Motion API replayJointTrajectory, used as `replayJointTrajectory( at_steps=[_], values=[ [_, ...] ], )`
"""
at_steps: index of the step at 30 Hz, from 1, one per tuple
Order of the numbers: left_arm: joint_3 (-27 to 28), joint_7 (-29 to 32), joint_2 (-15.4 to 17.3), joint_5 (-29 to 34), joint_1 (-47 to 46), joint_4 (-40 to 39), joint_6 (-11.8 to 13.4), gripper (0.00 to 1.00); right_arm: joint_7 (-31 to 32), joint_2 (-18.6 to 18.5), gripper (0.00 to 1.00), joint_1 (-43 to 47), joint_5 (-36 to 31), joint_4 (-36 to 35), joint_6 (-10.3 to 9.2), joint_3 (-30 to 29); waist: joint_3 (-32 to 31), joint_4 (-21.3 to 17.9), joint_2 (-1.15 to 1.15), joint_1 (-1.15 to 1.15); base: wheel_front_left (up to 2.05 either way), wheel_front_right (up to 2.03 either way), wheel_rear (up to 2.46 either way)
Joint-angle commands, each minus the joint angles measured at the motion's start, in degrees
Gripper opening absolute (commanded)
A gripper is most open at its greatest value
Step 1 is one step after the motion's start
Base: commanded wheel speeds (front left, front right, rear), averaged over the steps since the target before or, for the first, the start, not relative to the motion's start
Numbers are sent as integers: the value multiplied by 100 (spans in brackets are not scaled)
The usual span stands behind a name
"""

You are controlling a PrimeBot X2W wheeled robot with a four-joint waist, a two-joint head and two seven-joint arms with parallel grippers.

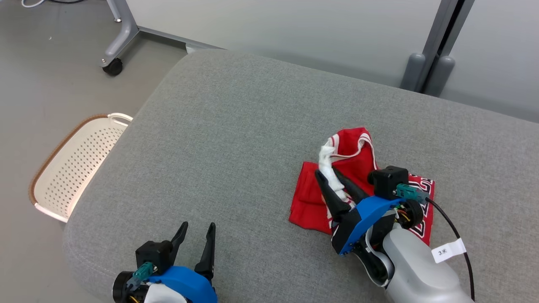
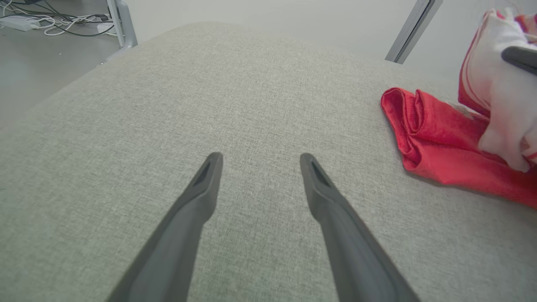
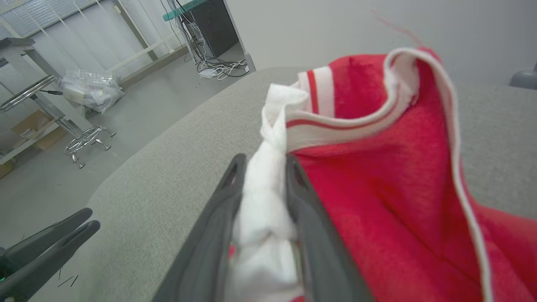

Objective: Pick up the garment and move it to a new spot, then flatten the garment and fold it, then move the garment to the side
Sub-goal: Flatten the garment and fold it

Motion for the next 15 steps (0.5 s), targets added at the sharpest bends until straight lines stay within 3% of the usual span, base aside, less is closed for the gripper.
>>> replayJointTrajectory(
  at_steps=[1, 4, 9, 15],
  values=[
    [5, 1, 3, -20, -102, -44, -8, 100, -113, -27, 100, -128, 107, 12, 0, 71, 13, -29, 0, 0, 0, 0, 0],
    [63, 1, 39, 12, -103, -80, -8, 100, -340, -31, 100, -232, 176, 35, 0, 108, -5, -179, 0, 0, 0, 0, 0],
    [231, 1, 71, 114, -44, -189, -7, 100, -519, -30, 100, -273, -109, 69, 0, -331, -64, -503, 0, 0, 0, 0, 0],
    [563, 1, 55, 376, 73, -399, 79, 100, -542, -25, 100, 342, -1175, -538, 0, -1862, -200, -1101, 0, 0, 0, 0, 0]
  ],
)
